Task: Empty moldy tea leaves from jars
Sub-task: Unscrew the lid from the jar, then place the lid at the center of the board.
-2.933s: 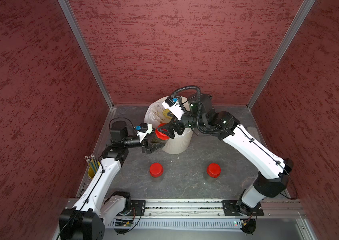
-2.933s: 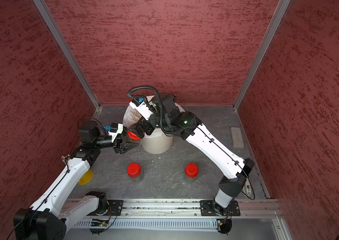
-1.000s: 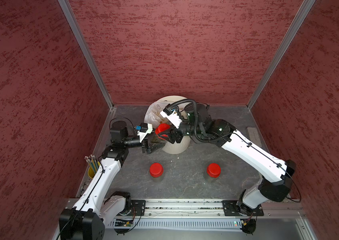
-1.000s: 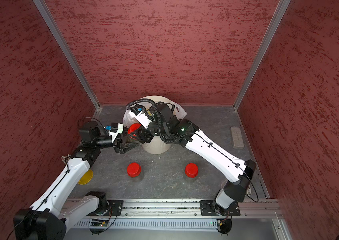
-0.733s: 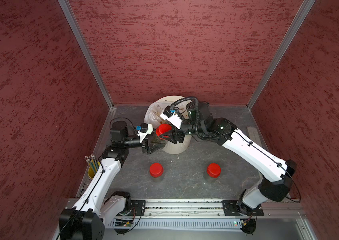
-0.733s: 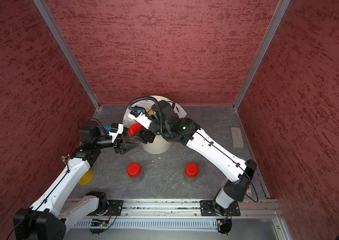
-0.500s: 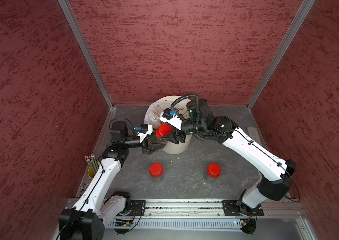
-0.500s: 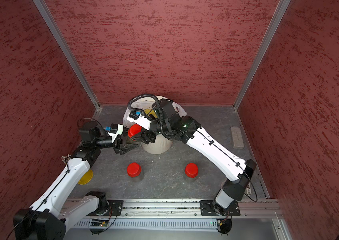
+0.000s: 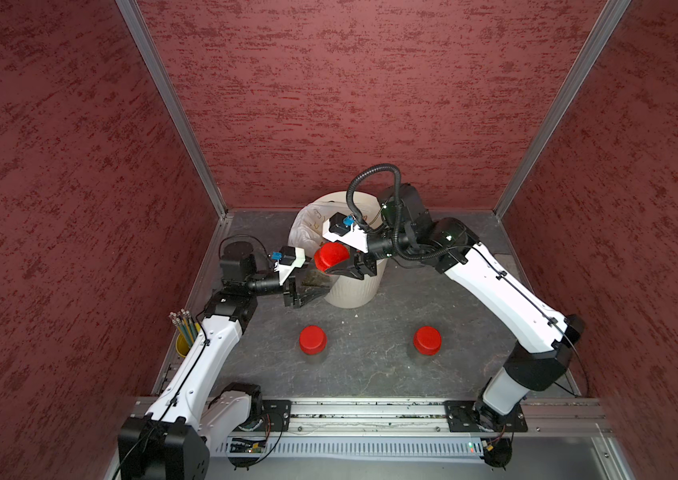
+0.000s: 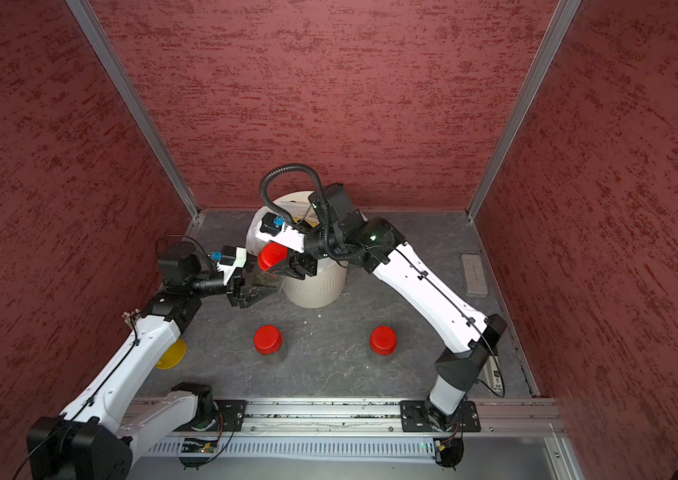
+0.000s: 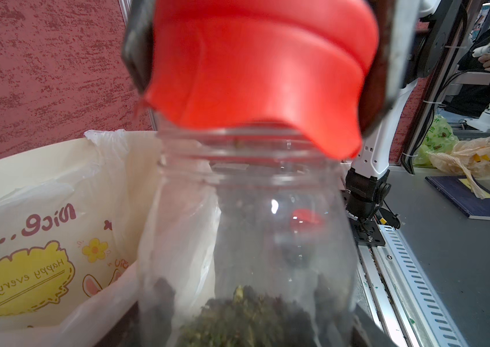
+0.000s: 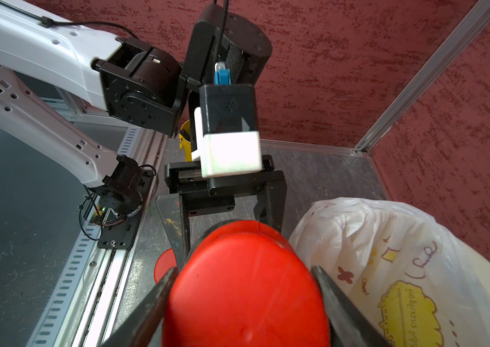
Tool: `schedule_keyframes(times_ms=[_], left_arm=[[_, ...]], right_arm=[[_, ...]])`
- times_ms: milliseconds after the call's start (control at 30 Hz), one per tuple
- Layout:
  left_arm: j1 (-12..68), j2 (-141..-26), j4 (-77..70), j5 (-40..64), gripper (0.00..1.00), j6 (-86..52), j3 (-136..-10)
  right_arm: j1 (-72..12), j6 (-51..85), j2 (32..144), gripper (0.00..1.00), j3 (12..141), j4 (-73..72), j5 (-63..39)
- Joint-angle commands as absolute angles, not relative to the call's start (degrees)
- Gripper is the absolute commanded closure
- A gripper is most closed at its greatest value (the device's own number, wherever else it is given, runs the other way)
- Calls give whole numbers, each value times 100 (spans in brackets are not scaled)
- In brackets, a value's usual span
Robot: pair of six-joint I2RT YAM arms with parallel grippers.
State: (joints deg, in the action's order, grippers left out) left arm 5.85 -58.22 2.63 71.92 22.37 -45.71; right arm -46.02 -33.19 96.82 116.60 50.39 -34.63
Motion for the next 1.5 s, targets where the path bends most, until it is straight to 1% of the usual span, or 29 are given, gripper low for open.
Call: schedule_keyframes(times_ms=[0, 167, 267, 567, 700, 800, 1000, 1133, 1267, 1467], left_arm=[[554, -5836, 312, 7211, 35, 2214, -4616], [554, -5830, 311, 7207, 35, 2221, -4612], [554, -5835, 314, 7209, 35, 2224, -4613], [554, -5802, 302, 7208, 35, 2224, -4616], [554, -5799, 293, 7209, 35, 2224, -4621], [550, -5800, 281, 7216, 35, 2212, -4622], [545, -5776, 273, 7217, 35, 2206, -4623], [542, -5763, 276, 7216, 35, 2206, -4619], [539, -5740, 281, 7220, 35, 2212, -4613], [527, -5726, 287, 7216, 35, 2211, -4606]], right_arm=[[-4562, -3704, 9658, 66, 11881, 5285, -3748], [-4544, -3481, 9621, 67, 11887, 5094, -3624], [-4505, -3125, 9496, 67, 11818, 4816, -3308], [-4129, -2314, 9308, 67, 11758, 4578, -2603], [-3711, -1704, 9272, 66, 11722, 4377, -2296], [-3303, -1226, 9295, 67, 11720, 4294, -2169], [-2641, -643, 9358, 67, 11567, 4192, -1803], [-2279, -423, 9288, 67, 11255, 3982, -1499], [-1894, -218, 9325, 67, 10975, 3856, -1490], [-1421, 79, 9202, 67, 10148, 3283, -1388]])
